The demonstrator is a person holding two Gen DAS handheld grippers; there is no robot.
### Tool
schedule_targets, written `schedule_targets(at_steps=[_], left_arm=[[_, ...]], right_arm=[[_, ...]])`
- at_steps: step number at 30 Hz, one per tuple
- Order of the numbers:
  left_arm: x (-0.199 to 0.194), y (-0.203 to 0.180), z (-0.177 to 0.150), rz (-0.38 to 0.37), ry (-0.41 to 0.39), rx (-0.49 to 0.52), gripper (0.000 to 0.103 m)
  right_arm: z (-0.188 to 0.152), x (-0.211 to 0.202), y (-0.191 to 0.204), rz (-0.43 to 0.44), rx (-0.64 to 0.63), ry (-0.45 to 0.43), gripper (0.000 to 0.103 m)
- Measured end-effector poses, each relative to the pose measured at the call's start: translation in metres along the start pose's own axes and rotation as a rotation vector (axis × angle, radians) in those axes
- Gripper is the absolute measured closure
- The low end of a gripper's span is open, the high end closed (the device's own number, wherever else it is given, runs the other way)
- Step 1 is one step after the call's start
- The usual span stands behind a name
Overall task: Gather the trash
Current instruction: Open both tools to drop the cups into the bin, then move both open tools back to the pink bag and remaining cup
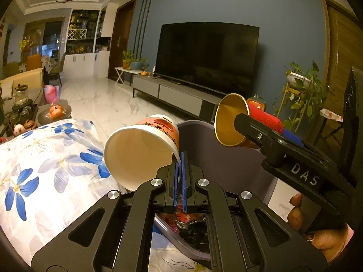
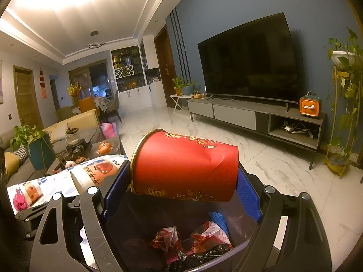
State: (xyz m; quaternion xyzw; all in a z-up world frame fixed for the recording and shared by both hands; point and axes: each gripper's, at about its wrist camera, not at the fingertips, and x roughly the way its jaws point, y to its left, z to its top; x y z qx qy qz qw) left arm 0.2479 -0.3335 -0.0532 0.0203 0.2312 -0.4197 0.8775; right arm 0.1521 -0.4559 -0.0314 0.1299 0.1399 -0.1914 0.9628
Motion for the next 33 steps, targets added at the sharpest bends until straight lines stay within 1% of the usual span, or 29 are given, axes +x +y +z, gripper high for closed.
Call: schedule_targets(at_steps=[6, 8, 9, 10, 11, 13, 15, 16, 20, 21, 23, 26, 29, 32, 33], left_arm=[[0.003, 0.001, -0.004, -0.011, 0.018, 0.008, 0.099], [0.004, 0.001, -0.005, -0.005, 0.027, 0.010, 0.090], [0.004, 0.002, -0.005, -0.002, 0.027, 0.008, 0.088], [0.003, 0.004, -0.005, 0.003, 0.025, 0.001, 0.082], [0.002, 0.006, -0.005, 0.011, 0.022, -0.008, 0.073], [-0.004, 0.012, -0.006, 0.026, 0.011, -0.029, 0.065], [-0.013, 0.017, -0.007, 0.042, -0.003, -0.048, 0.061], [-0.017, 0.019, -0.008, 0.055, -0.010, -0.053, 0.055], [-0.040, 0.027, -0.011, 0.151, -0.045, -0.066, 0.043], [-0.050, 0.032, -0.013, 0.198, -0.060, -0.077, 0.041], [-0.064, 0.040, -0.015, 0.256, -0.077, -0.092, 0.034], [-0.092, 0.057, -0.024, 0.387, -0.103, -0.110, 0.030], [-0.115, 0.077, -0.035, 0.466, -0.110, -0.146, 0.027], [-0.142, 0.101, -0.045, 0.558, -0.112, -0.177, 0.027], [-0.153, 0.111, -0.050, 0.600, -0.110, -0.186, 0.027]], right_arm=[[0.003, 0.003, -0.004, 0.013, 0.036, 0.011, 0.019], [0.004, 0.001, -0.007, 0.006, 0.054, 0.007, 0.017], [0.005, -0.001, -0.008, 0.011, 0.061, 0.004, 0.017], [0.006, -0.002, -0.010, 0.013, 0.063, 0.001, 0.016], [0.008, -0.004, -0.011, 0.007, 0.059, -0.004, 0.016], [0.010, -0.009, -0.011, 0.001, 0.057, -0.018, 0.016], [0.011, -0.015, -0.010, 0.004, 0.057, -0.030, 0.016], [0.011, -0.018, -0.008, 0.006, 0.055, -0.037, 0.016], [0.008, -0.029, 0.001, 0.024, 0.043, -0.051, 0.016], [0.006, -0.032, 0.006, 0.032, 0.039, -0.052, 0.016], [0.001, -0.035, 0.015, 0.049, 0.029, -0.047, 0.015], [-0.005, -0.038, 0.030, 0.080, 0.005, -0.038, 0.015], [-0.013, -0.038, 0.052, 0.124, -0.017, -0.017, 0.015], [-0.019, -0.040, 0.073, 0.171, -0.036, -0.002, 0.015], [-0.022, -0.042, 0.083, 0.191, -0.047, 0.002, 0.015]])
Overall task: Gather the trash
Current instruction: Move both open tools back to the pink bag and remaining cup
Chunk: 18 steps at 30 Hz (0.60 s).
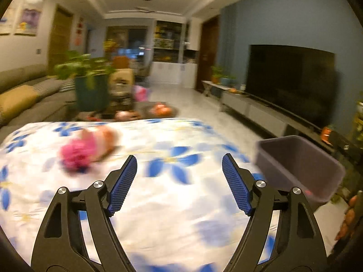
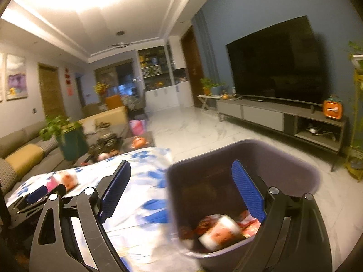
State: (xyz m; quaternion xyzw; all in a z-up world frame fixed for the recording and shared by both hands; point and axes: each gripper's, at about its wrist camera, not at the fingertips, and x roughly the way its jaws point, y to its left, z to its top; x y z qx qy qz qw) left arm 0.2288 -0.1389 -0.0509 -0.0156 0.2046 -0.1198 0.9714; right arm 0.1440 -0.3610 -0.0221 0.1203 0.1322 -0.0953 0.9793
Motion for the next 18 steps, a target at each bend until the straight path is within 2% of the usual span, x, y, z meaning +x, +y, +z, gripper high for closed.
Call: schedule_targets(at_steps=[6, 11, 18], left_arm=[[-0.014, 0.082, -0.004, 0.164, 0.006, -0.038, 0.027], [-0.024, 0.133, 0.000, 0.258, -0.013, -0.084, 0.027], [-0.010, 0.170, 0.008, 0.269, 0.006, -0.144, 0.027]], right_arm=[[-0.007, 0.002, 0.047, 0.090, -0.041, 0.007, 0.015], [-0.012, 0.010, 0.088, 0.148, -0.068, 0.002, 0.015], [-0.014, 0.026, 0.129, 0.170, -0.118, -0.015, 0.015]])
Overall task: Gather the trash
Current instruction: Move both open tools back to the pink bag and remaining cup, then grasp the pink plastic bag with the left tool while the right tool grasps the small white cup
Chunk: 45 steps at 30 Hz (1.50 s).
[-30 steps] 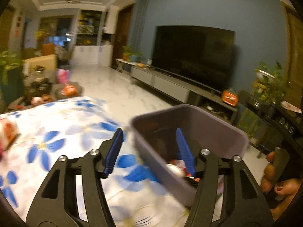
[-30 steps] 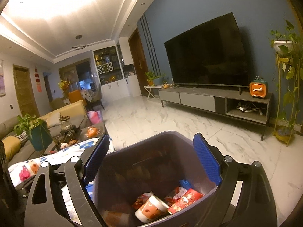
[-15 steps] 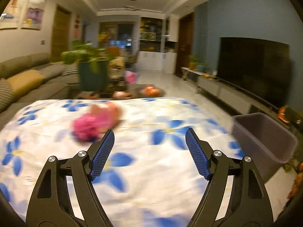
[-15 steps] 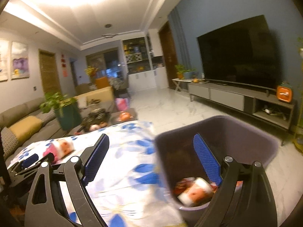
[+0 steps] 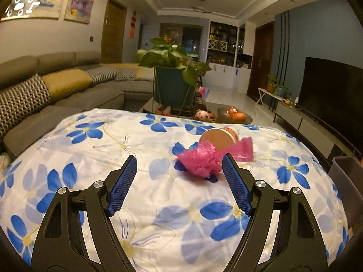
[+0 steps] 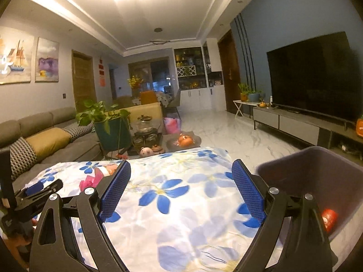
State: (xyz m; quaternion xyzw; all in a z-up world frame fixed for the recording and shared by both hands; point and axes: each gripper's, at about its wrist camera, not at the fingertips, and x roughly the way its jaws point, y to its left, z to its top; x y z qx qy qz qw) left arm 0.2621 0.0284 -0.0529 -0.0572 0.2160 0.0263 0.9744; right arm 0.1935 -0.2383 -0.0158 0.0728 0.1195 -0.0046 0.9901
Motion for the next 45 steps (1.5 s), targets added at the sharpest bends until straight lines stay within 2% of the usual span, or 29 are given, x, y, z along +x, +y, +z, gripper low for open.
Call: schedule_targets(at_steps=[4, 8, 14, 16, 17, 20, 21, 23, 26, 31, 33, 39, 45], left_arm=[[0.019, -0.008, 0.005, -0.050, 0.026, 0.001, 0.027], [0.048, -0.015, 0.007, -0.085, 0.093, 0.012, 0.027], [0.081, -0.019, 0.009, -0.095, 0.148, 0.018, 0.028], [0.091, -0.019, 0.007, -0.112, 0.185, 0.015, 0.034], [0.095, -0.018, 0.006, -0.119, 0.201, 0.011, 0.043], [0.108, -0.012, 0.004, -0.165, 0.254, -0.020, 0.058], [0.110, -0.010, 0.003, -0.187, 0.260, -0.036, 0.059], [0.109, -0.006, 0.001, -0.213, 0.254, -0.055, 0.068], [0.104, -0.002, 0.001, -0.239, 0.237, -0.076, 0.075], [0.088, 0.009, 0.002, -0.258, 0.227, -0.114, 0.077], [0.078, 0.019, 0.007, -0.240, 0.201, -0.133, 0.077], [0.072, 0.053, 0.021, -0.054, 0.149, -0.146, 0.077], [0.068, 0.077, 0.031, 0.061, 0.094, -0.138, 0.077]], right_arm=[[-0.001, 0.014, 0.013, 0.016, -0.017, 0.020, 0.015], [-0.002, 0.024, 0.022, 0.016, -0.026, 0.028, 0.015], [-0.002, 0.044, 0.032, 0.027, -0.018, 0.054, 0.015], [-0.002, 0.052, 0.036, 0.036, -0.015, 0.066, 0.015], [-0.001, 0.056, 0.038, 0.042, -0.013, 0.073, 0.015], [-0.002, 0.065, 0.045, 0.056, -0.013, 0.088, 0.015], [-0.003, 0.068, 0.049, 0.060, -0.018, 0.094, 0.015], [-0.004, 0.074, 0.055, 0.067, -0.027, 0.104, 0.016], [-0.009, 0.082, 0.065, 0.081, -0.038, 0.129, 0.016], [-0.015, 0.092, 0.080, 0.102, -0.039, 0.166, 0.016], [-0.016, 0.096, 0.088, 0.110, -0.050, 0.176, 0.017], [-0.023, 0.119, 0.119, 0.135, -0.100, 0.243, 0.027], [-0.027, 0.146, 0.146, 0.122, -0.143, 0.293, 0.034]])
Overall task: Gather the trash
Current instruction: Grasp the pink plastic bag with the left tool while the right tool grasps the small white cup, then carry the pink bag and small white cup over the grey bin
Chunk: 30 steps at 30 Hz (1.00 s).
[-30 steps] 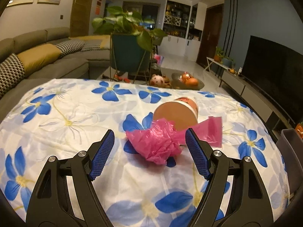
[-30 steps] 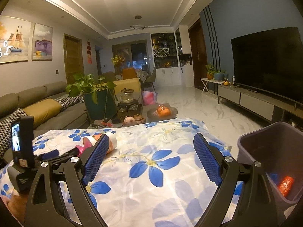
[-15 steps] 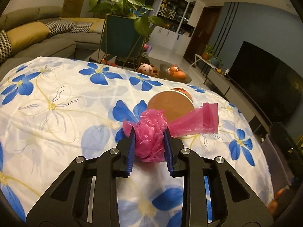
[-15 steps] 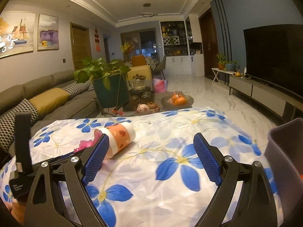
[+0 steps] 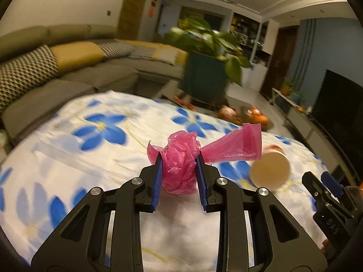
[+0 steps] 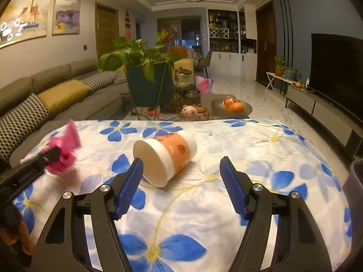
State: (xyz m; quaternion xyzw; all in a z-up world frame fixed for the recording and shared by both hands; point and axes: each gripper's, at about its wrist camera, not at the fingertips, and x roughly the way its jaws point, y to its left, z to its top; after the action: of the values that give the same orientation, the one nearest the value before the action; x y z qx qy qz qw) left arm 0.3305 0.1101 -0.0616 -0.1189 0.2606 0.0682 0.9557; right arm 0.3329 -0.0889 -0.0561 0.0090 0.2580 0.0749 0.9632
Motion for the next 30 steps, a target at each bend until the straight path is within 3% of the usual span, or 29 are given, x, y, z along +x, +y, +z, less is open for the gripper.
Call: schedule_targets(at_steps=[4, 19, 30], left_arm=[[0.001, 0.010, -0.002, 0.060, -0.041, -0.008, 0.077], [0.012, 0.017, -0.013, 0.025, -0.015, -0.038, 0.077], [0.007, 0.017, -0.016, 0.009, -0.017, -0.047, 0.077]], right_arm=[[0.001, 0.023, 0.007, -0.023, -0.009, 0.051, 0.047], [-0.004, 0.055, 0.005, -0.066, 0.020, 0.134, 0.098], [-0.004, 0.007, -0.020, -0.089, 0.041, 0.047, 0.099]])
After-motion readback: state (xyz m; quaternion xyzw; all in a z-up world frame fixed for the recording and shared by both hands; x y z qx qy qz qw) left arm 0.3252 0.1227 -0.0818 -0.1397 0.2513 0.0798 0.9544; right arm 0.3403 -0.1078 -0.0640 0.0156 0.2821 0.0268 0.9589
